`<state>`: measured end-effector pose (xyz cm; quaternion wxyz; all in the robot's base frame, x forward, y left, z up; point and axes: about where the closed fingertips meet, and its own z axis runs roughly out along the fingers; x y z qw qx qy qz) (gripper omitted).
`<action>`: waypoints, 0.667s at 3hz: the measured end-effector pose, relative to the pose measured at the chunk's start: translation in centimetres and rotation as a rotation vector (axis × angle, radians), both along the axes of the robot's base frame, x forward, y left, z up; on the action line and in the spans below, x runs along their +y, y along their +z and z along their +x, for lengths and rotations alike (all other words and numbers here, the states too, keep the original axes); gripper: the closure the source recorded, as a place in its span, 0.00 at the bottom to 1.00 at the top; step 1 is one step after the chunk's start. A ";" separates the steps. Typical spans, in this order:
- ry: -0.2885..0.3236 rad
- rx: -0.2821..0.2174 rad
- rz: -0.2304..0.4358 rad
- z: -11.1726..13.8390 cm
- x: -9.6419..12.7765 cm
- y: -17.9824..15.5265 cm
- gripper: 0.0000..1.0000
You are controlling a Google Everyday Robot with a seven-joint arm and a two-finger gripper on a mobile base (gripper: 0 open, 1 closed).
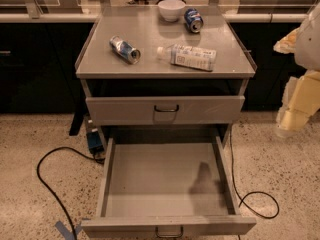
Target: Place blue plastic bottle into middle drawer
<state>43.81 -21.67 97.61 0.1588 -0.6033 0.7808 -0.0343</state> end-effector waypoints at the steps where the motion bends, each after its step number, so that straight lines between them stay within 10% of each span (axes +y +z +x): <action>1: 0.000 0.000 0.000 0.0 0.0 0.0 0.00; 2: 0.013 0.001 -0.012 1.2 0.5 -0.4 0.00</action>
Offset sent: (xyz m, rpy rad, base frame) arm 0.0262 0.0105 -0.0154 -0.0285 0.0262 0.0312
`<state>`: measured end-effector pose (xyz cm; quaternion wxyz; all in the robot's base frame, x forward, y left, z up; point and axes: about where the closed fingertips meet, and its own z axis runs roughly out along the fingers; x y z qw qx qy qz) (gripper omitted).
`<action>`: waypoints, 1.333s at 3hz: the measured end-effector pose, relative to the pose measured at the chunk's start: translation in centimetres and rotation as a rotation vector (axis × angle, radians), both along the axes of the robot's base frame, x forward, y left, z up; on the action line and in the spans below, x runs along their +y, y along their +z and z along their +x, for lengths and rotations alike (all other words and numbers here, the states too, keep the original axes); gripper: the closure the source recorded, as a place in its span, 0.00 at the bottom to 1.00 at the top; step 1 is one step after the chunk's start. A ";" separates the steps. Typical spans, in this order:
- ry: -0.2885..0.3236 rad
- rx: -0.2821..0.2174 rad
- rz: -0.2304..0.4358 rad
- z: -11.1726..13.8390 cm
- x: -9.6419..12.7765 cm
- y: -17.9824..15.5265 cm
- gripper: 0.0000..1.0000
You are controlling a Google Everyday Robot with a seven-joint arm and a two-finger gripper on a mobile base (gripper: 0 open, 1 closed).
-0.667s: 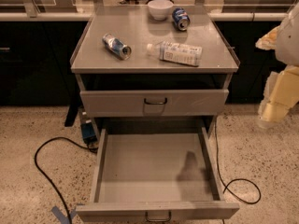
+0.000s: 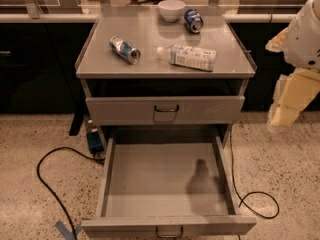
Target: Place blue plastic bottle into middle drawer
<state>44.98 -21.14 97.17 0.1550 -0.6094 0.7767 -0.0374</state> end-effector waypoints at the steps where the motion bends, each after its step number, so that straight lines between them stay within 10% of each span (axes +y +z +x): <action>1: 0.033 -0.002 0.000 3.6 0.4 -0.6 0.00; 4: 0.051 0.008 0.067 16.6 -1.6 -4.2 0.00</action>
Offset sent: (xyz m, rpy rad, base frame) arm 0.1402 -0.0043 -0.0198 0.0390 0.0113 0.0674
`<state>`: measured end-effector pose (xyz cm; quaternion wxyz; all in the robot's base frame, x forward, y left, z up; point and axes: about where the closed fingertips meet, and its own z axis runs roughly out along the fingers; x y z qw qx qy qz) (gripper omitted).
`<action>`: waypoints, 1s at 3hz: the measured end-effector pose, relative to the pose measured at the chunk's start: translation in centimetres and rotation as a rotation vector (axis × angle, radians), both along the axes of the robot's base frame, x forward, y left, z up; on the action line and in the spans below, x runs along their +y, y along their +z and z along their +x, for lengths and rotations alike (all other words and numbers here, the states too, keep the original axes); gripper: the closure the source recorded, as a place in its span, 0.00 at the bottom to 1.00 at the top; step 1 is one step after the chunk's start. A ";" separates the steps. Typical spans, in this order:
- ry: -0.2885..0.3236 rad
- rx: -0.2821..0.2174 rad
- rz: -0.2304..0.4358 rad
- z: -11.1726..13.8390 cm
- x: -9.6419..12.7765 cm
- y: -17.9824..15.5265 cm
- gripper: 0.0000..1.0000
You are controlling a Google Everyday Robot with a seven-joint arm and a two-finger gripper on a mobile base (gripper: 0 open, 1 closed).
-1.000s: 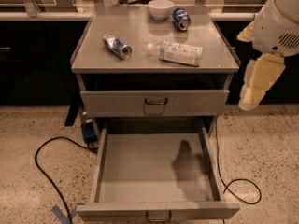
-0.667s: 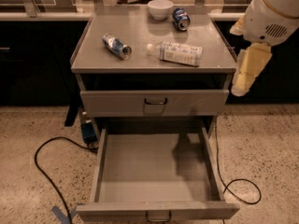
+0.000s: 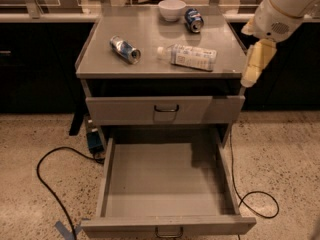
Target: Place blue plastic bottle into middle drawer
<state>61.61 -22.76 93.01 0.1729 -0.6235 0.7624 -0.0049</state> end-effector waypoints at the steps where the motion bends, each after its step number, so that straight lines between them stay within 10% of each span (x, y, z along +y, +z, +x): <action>1: 0.010 -0.012 0.044 2.5 0.3 -1.2 0.00; 3: 0.067 -0.035 0.074 5.2 3.1 -2.7 0.00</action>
Offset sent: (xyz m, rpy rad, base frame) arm 0.0528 0.0483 -0.0234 0.1166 -0.0309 0.1138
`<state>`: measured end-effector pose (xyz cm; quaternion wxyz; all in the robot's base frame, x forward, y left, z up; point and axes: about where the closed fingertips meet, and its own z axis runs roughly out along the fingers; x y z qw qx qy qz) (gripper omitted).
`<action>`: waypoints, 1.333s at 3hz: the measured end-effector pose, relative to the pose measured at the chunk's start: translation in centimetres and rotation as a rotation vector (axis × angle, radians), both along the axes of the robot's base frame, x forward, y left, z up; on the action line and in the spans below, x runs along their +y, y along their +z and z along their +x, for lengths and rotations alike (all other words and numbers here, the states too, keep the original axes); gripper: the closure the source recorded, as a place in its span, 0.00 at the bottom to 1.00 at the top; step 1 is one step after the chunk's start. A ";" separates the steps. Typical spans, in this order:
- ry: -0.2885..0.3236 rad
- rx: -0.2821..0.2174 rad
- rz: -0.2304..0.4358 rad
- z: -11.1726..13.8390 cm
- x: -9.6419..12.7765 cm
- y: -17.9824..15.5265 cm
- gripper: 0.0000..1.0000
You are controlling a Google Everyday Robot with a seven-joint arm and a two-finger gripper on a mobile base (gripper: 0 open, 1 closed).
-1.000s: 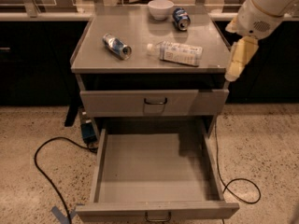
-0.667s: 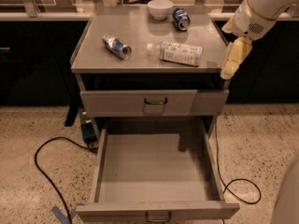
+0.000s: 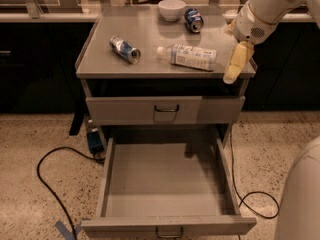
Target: Place blue plastic bottle into middle drawer
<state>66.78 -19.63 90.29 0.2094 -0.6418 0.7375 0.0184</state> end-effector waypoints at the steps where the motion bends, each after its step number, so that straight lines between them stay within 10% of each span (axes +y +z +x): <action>1: 0.012 -0.026 0.005 2.4 0.5 -0.8 0.00; 4: 0.065 -0.080 0.126 7.7 3.0 -2.4 0.00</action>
Offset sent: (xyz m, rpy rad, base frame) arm 0.0778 0.0169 -0.0023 0.0419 -0.1384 0.0401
